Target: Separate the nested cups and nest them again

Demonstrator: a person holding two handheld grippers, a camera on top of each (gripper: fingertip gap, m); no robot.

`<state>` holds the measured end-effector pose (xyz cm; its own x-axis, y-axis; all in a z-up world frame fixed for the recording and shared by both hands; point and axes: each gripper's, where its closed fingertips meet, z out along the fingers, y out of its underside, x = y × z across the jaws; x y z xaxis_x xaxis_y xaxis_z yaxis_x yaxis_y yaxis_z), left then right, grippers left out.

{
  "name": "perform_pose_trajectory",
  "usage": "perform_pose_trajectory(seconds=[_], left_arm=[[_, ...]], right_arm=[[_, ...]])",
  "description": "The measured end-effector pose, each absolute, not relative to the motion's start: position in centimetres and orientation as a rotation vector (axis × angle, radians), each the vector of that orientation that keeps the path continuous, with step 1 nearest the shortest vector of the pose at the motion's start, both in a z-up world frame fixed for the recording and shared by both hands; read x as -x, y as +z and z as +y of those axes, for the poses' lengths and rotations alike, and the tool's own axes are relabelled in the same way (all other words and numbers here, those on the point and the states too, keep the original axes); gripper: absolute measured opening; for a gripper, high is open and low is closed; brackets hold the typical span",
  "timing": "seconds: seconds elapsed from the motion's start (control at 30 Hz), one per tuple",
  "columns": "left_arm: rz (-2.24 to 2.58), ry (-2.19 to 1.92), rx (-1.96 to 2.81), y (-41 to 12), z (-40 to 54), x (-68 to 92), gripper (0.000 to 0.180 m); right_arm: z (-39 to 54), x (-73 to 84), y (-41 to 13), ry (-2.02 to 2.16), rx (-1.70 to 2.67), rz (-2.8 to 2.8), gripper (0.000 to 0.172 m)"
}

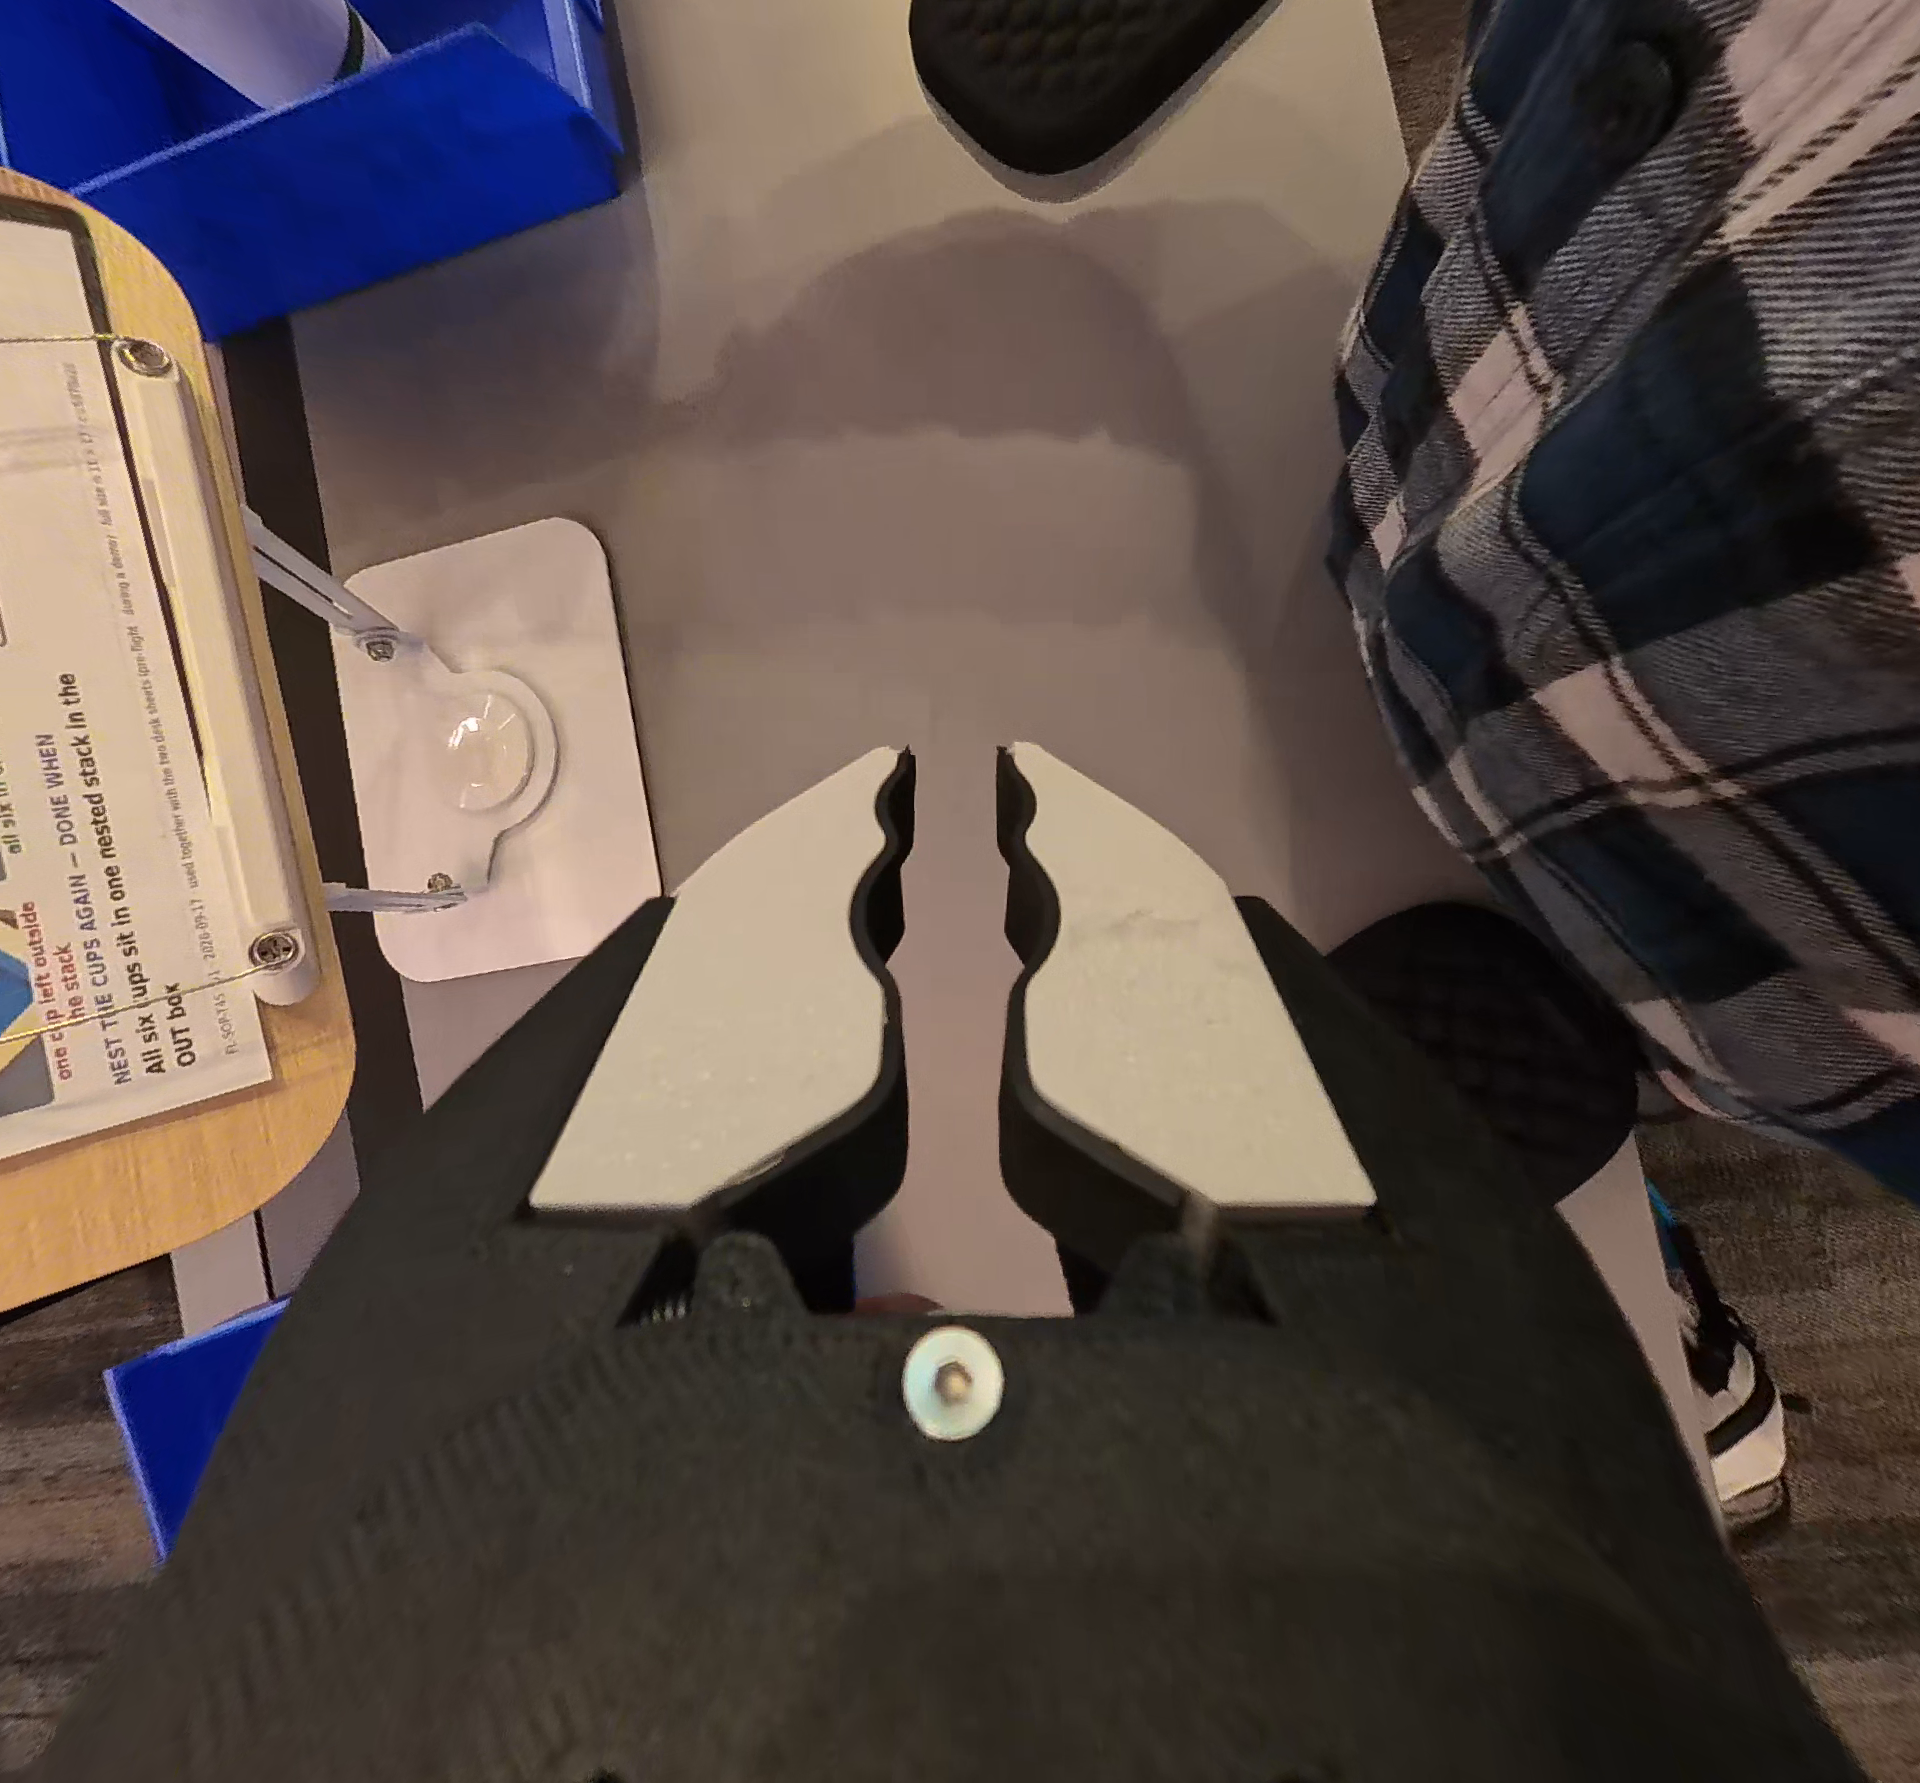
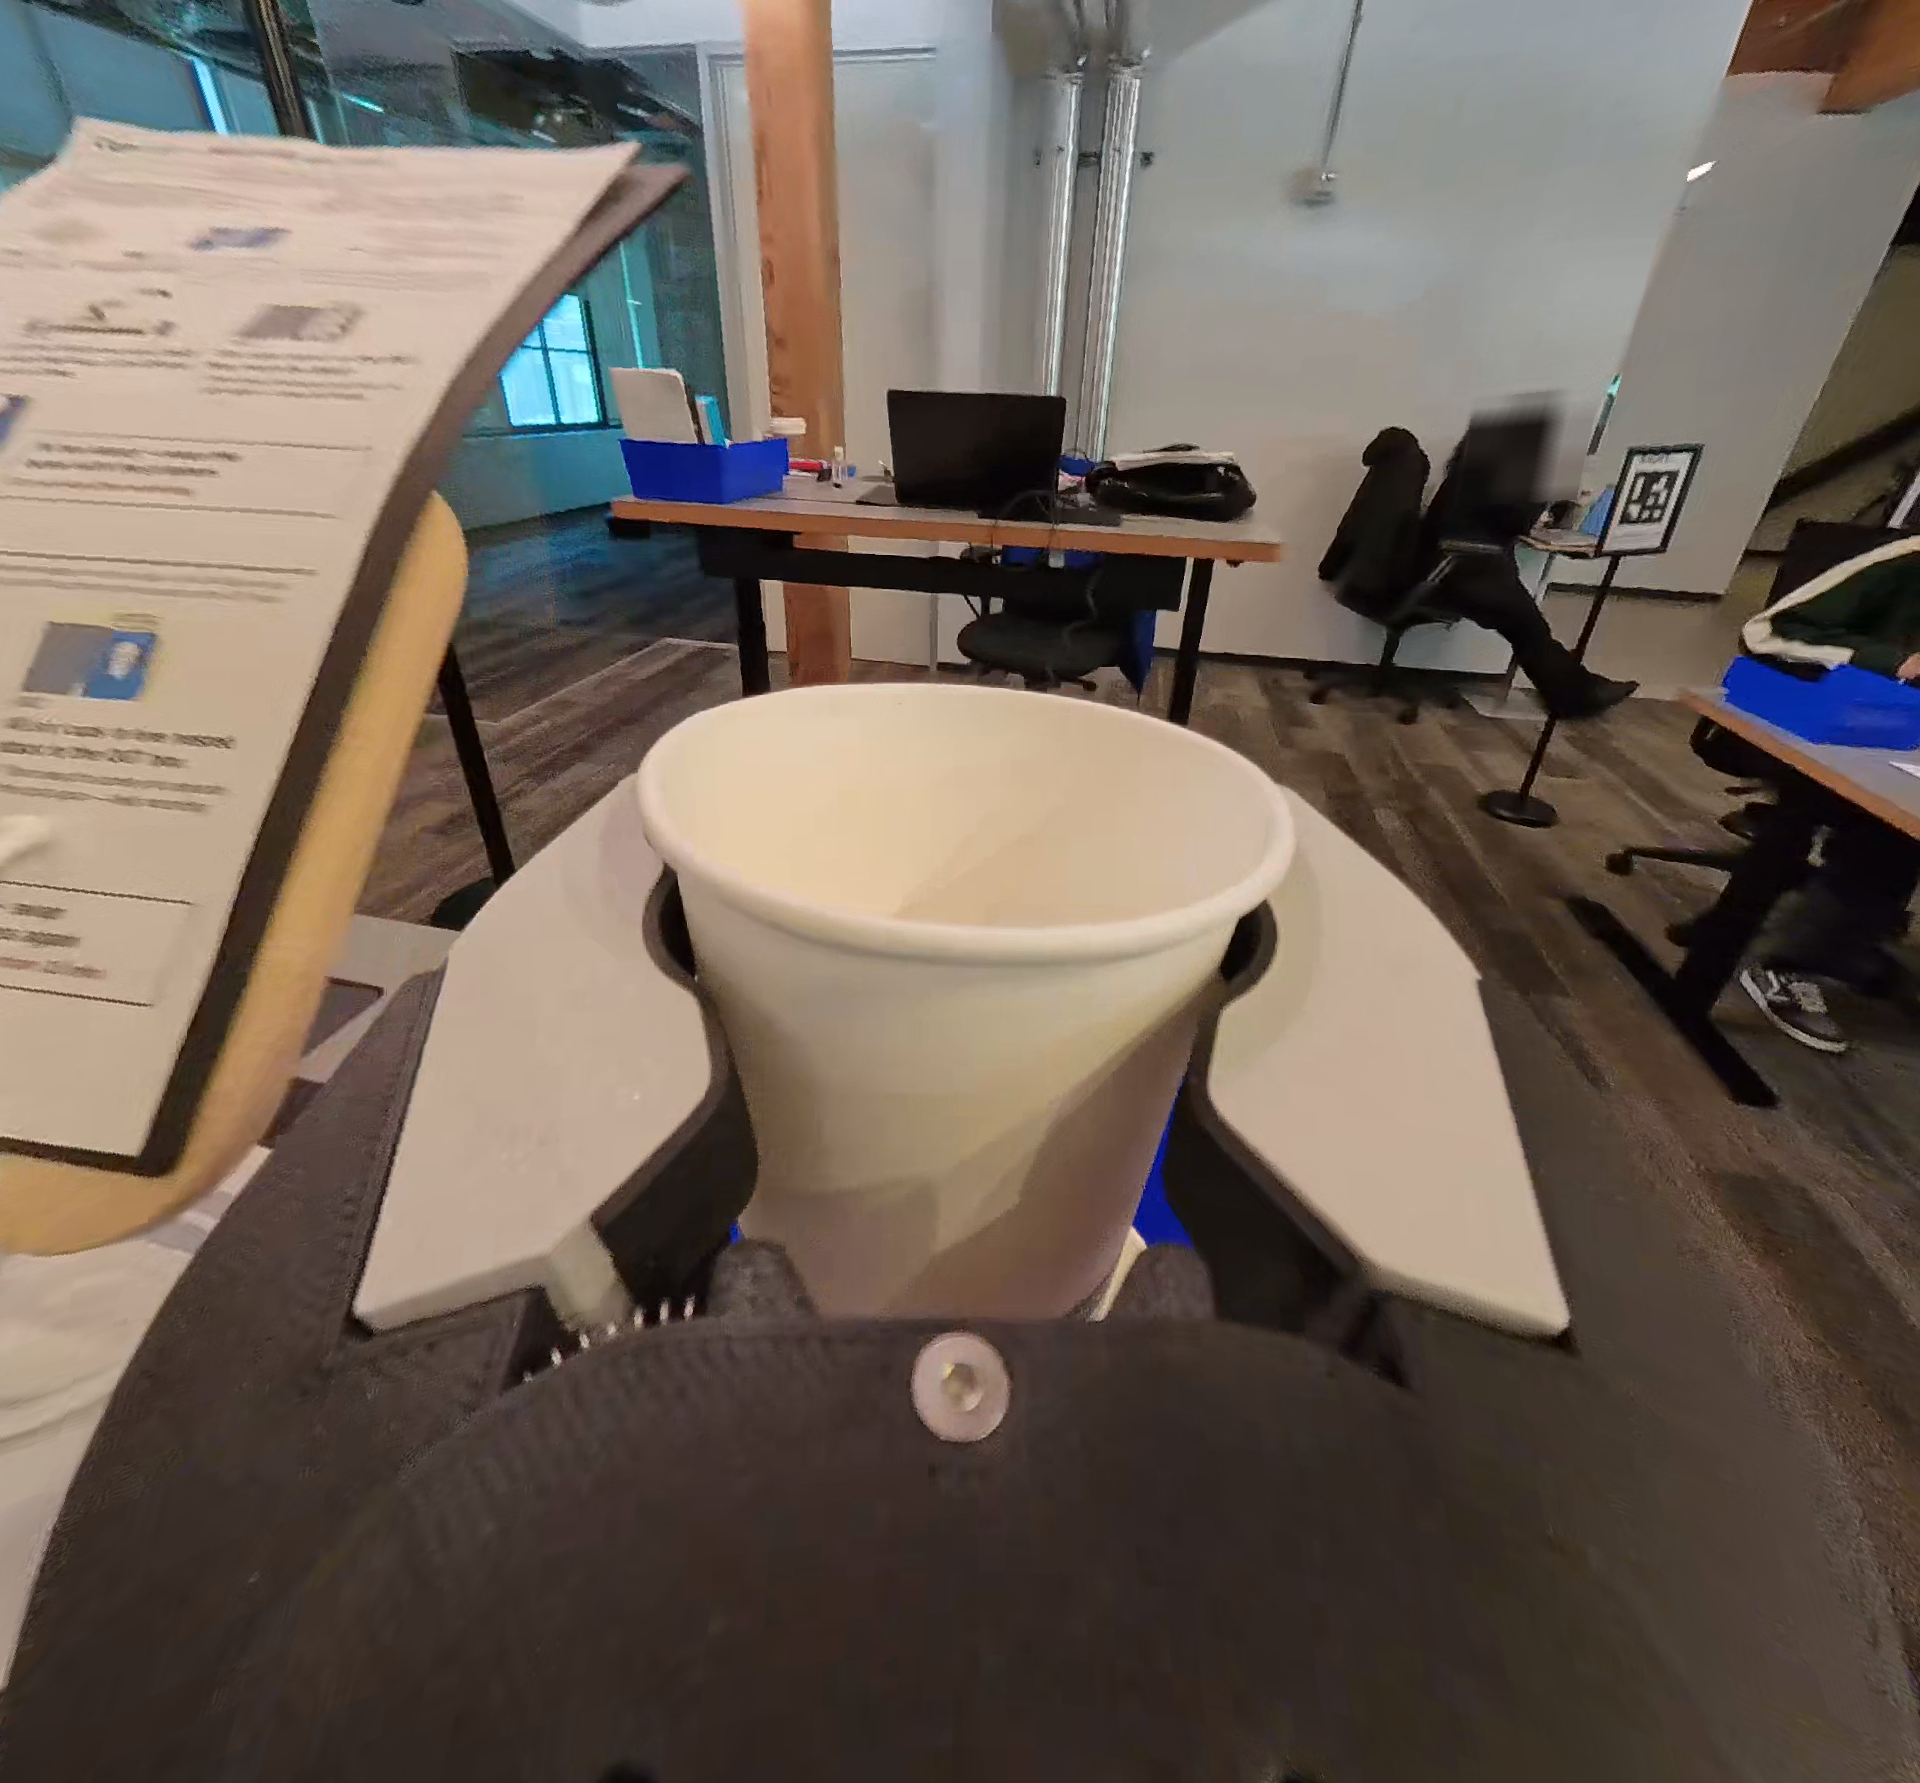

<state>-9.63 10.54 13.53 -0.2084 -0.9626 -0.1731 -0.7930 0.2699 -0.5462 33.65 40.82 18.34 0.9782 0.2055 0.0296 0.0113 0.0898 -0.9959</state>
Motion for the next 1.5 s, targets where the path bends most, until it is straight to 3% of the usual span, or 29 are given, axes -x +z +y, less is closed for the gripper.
perform_pose_trajectory(seconds=[0.03, 0.3, 0.4, 0.47, 0.67, 0.83, 0.97, 1.17, 1.5], left_arm=[[2.064, -0.469, 1.585, 13.6, 10.5, 9.6, 0.014], [2.061, -0.455, 1.612, 13.5, 10.3, 9.0, 0.014], [2.062, -0.457, 1.619, 13.5, 10.3, 8.6, 0.014], [2.057, -0.461, 1.622, 13.5, 10.4, 8.3, 0.014], [2.030, -0.462, 1.628, 13.5, 11.1, 7.1, 0.018], [1.907, -0.482, 1.673, 13.3, 12.4, 5.9, 0.031], [1.666, -0.515, 1.799, 11.4, 14.6, 6.7, 0.042], [1.332, -0.527, 1.957, 7.6, 17.0, 9.2, 0.062], [0.827, -0.343, 2.135, -1.1, 18.1, 16.8, 0.092]], right_arm=[[41.2, -34.0, 17.6, 0.136, 1.484, -0.168, 0.102], [43.6, -34.8, 12.0, 0.104, 1.582, -0.151, 0.104], [43.7, -34.5, 10.0, 0.138, 1.666, -0.142, 0.111], [43.6, -34.5, 8.9, 0.117, 1.721, -0.134, 0.127], [40.5, -34.3, 10.5, 0.095, 1.691, -0.118, 0.131], [34.6, -31.3, 14.0, 0.112, 1.593, -0.215, 0.124], [29.5, -28.6, 13.8, 0.116, 1.591, -0.322, 0.119], [23.6, -26.1, 9.9, 0.117, 1.661, -0.429, 0.108], [19.2, -23.7, 0.9, 0.134, 1.815, -0.443, 0.109]])
